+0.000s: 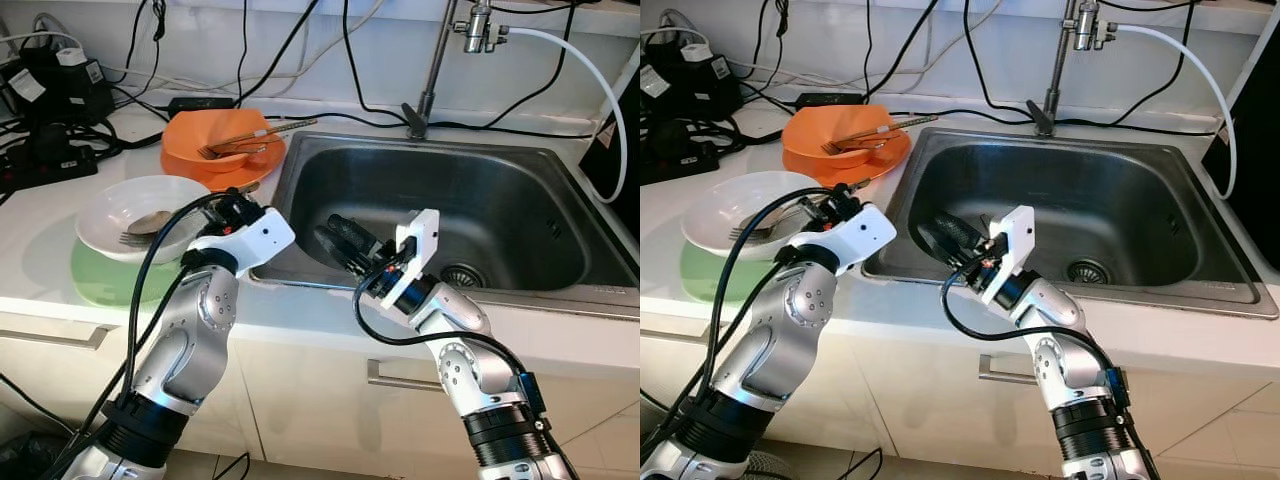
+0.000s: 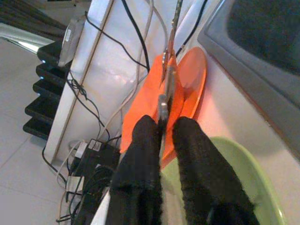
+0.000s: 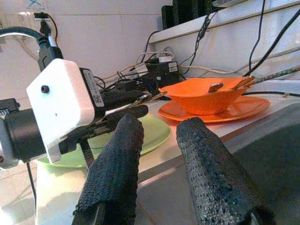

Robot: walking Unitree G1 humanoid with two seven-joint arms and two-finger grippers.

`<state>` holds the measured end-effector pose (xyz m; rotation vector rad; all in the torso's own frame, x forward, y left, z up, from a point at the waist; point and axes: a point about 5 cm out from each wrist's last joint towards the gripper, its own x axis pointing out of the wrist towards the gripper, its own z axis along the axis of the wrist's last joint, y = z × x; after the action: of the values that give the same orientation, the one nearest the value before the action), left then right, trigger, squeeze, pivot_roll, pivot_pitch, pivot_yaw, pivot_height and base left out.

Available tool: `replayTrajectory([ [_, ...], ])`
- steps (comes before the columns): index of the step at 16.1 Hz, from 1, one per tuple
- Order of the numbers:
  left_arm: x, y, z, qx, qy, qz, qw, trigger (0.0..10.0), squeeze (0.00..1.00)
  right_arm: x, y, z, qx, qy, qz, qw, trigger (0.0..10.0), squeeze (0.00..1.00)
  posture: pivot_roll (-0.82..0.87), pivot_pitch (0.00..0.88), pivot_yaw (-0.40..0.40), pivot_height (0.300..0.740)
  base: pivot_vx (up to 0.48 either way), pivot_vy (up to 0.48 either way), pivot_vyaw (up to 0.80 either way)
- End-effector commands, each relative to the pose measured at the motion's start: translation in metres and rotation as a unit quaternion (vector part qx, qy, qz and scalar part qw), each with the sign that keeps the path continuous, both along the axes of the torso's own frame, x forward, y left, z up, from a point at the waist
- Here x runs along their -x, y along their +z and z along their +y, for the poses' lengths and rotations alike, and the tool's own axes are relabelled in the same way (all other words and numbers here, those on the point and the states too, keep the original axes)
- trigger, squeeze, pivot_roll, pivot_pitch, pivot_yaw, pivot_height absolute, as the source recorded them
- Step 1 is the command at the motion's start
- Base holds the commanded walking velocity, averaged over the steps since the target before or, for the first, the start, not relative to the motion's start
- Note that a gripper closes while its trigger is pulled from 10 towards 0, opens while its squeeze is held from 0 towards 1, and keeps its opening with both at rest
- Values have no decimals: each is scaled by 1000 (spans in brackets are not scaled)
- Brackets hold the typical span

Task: Kitchen organization

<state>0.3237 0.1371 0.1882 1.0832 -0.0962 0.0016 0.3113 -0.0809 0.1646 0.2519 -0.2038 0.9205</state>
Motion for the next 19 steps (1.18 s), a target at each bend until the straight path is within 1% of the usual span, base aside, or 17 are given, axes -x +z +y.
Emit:
replayTrajectory([
  [1,-2,1,2,-2,6,-2,1000,0,0,2,-2,1,6,1,3,1000,10000,0,88,25,-11,740,0,0,0],
  [3,-2,4,4,-2,9,-9,1000,0,0,1,-1,1,6,2,3,1000,10000,0,89,24,-13,740,0,0,0],
  [5,-2,16,4,3,11,-32,999,0,0,1,-1,1,8,2,2,1000,10000,0,89,24,-13,740,0,0,0],
  [6,-1,20,4,6,11,-39,999,1176,0,0,-1,1,8,2,1,1000,10000,0,91,23,-17,740,0,0,0],
  [7,-1,25,3,10,11,-49,999,6824,0,0,-1,1,9,2,1,1000,10000,0,91,23,-17,740,0,0,0],
  [8,0,33,2,20,9,-64,998,10000,0,0,-1,0,10,1,0,1000,10000,0,92,22,-17,740,0,0,0],
  [9,0,38,1,28,9,-75,997,10000,0,0,-1,1,11,2,0,1000,10000,0,92,22,-17,740,0,0,0],
  [13,1,50,-3,40,2,-94,995,10000,0,-1,-1,0,13,0,-2,1000,10000,0,90,16,-15,740,0,0,0],
  [14,2,55,-4,55,0,-104,993,10000,0,-1,-1,0,13,0,-2,1000,10000,0,90,16,-15,740,0,0,0],
  [15,2,56,-4,65,0,-105,992,10000,0,-1,-1,0,12,0,-2,1000,10000,0,90,16,-15,740,0,0,0],
  [17,2,56,-4,89,1,-96,991,10000,0,-2,0,1,12,1,-3,1000,10000,0,93,12,-14,740,0,0,0],
  [19,2,50,-4,121,-4,-72,990,10000,0,-1,-1,2,11,2,-3,1000,10000,0,93,12,-14,740,0,0,0],
])
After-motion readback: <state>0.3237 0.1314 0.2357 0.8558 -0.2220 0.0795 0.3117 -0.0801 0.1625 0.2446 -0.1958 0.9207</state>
